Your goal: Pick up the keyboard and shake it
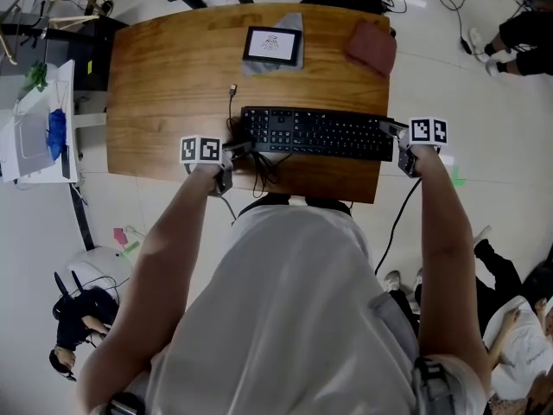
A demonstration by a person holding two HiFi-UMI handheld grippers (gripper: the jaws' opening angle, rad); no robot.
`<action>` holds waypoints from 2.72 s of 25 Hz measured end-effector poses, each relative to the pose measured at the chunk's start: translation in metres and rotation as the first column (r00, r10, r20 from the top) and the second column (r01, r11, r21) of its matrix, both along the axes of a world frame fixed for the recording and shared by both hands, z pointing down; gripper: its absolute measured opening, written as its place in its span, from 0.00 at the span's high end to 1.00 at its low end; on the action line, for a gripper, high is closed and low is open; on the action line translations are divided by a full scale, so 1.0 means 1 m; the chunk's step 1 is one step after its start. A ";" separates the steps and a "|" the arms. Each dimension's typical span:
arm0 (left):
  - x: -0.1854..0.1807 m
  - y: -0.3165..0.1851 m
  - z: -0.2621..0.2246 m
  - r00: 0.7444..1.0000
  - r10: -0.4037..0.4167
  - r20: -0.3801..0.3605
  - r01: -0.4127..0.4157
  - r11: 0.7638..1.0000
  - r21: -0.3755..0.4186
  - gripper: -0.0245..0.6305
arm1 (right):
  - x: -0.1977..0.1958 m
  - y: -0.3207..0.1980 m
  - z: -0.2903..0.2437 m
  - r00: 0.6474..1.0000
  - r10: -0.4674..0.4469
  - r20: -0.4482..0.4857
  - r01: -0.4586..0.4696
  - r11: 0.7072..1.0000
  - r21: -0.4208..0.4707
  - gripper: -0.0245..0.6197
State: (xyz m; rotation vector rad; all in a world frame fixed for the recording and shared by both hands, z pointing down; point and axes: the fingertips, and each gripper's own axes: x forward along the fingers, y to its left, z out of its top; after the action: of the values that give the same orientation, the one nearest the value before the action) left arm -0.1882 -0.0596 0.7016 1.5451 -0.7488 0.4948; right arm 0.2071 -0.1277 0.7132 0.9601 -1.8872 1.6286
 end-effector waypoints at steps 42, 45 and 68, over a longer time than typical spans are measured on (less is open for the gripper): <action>0.013 -0.061 -0.162 0.976 0.203 0.074 -0.201 0.730 0.653 0.75 | 0.009 -0.029 -0.207 0.999 0.051 0.006 -0.043 0.778 0.627 0.66; 0.012 -0.072 -0.181 0.977 0.191 0.089 -0.196 0.670 0.716 0.75 | 0.007 -0.034 -0.234 0.998 0.058 0.003 -0.044 0.710 0.703 0.66; 0.008 -0.135 -0.393 0.983 0.063 0.171 -0.176 0.082 0.981 0.75 | 0.004 -0.052 -0.453 0.996 0.075 0.056 -0.063 0.089 0.994 0.66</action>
State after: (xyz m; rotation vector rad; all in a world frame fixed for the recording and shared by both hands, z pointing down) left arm -0.1798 -0.1949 0.3090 2.9798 -1.1374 0.0578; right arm 0.2108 -0.1794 0.2604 1.4978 -2.9594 -0.0523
